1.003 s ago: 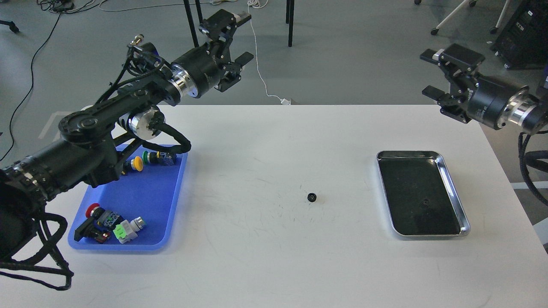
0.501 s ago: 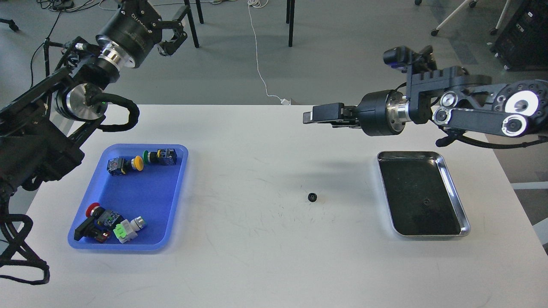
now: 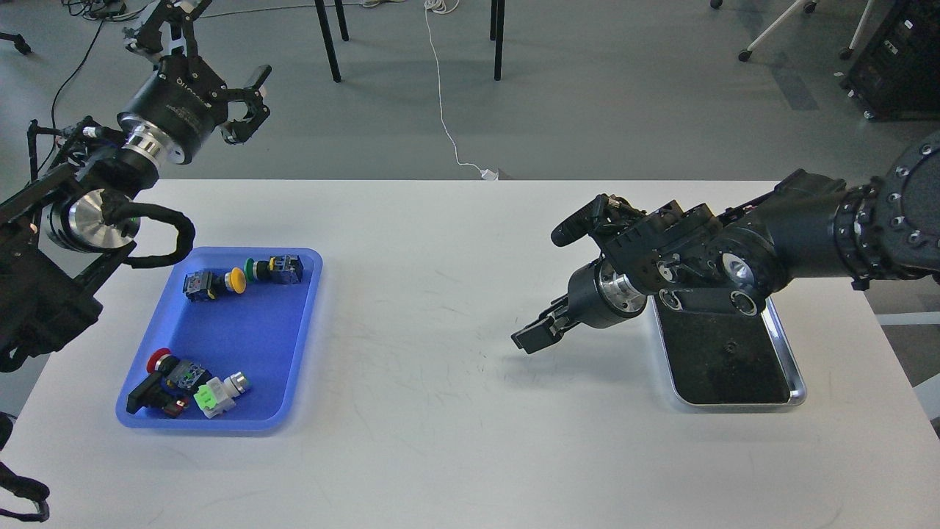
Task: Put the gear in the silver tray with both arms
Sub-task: 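Grasp the black gear with the right gripper and lift it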
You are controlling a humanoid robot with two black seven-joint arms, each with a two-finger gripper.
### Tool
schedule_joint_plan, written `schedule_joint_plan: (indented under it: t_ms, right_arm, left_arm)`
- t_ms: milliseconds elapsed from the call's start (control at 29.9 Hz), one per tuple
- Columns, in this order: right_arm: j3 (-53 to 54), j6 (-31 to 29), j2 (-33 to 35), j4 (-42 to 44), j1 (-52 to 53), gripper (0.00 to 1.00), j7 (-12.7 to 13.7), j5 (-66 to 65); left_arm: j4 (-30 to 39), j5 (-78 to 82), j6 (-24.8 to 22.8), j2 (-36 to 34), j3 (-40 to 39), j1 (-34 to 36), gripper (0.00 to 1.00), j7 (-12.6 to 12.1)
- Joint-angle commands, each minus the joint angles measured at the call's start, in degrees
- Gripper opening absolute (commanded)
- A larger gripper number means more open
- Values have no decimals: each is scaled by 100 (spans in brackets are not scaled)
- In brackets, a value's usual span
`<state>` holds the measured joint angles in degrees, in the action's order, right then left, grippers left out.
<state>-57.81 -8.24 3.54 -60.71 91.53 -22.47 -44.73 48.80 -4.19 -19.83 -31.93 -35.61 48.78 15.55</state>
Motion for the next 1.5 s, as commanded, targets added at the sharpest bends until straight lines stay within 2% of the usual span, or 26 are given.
schedule_joint_plan:
  t_ms: [0, 134, 334, 501, 735, 936, 1070, 1337, 1471]
  right_arm:
    - [-19, 41, -134, 147, -179, 91, -21, -1]
    - [-28, 164, -354, 463, -478, 82, -21, -1]
    - [-55, 639, -354, 789, -733, 78, -12, 8]
    - [-72, 648, -354, 806, -733, 77, -12, -1]
    - [-63, 648, -354, 806, -856, 69, -30, -1]
    - [-116, 648, -354, 806, -848, 59, -73, -62]
    - [-344, 648, -354, 806, -821, 56, -223, -255]
    - [-371, 648, -354, 798, -830, 41, -223, -317]
    - [-362, 648, -354, 806, -830, 38, -223, -300]
  left_arm:
    - [41, -3, -3, -50, -60, -35, 97, 0]
    - [41, -3, -21, -50, -60, -35, 97, 0]
    - [41, -3, -12, -77, -60, -35, 97, 0]
    - [50, -3, -12, -68, -69, -35, 97, 9]
    - [41, -3, -3, -59, -69, -44, 98, 27]
    - [41, -3, -12, -86, -69, -70, 97, 36]
    - [50, -3, 6, -86, -69, -140, 97, 53]
    - [41, -3, -12, -112, -69, -158, 97, 53]
    - [41, -3, -21, -121, -69, -158, 97, 53]
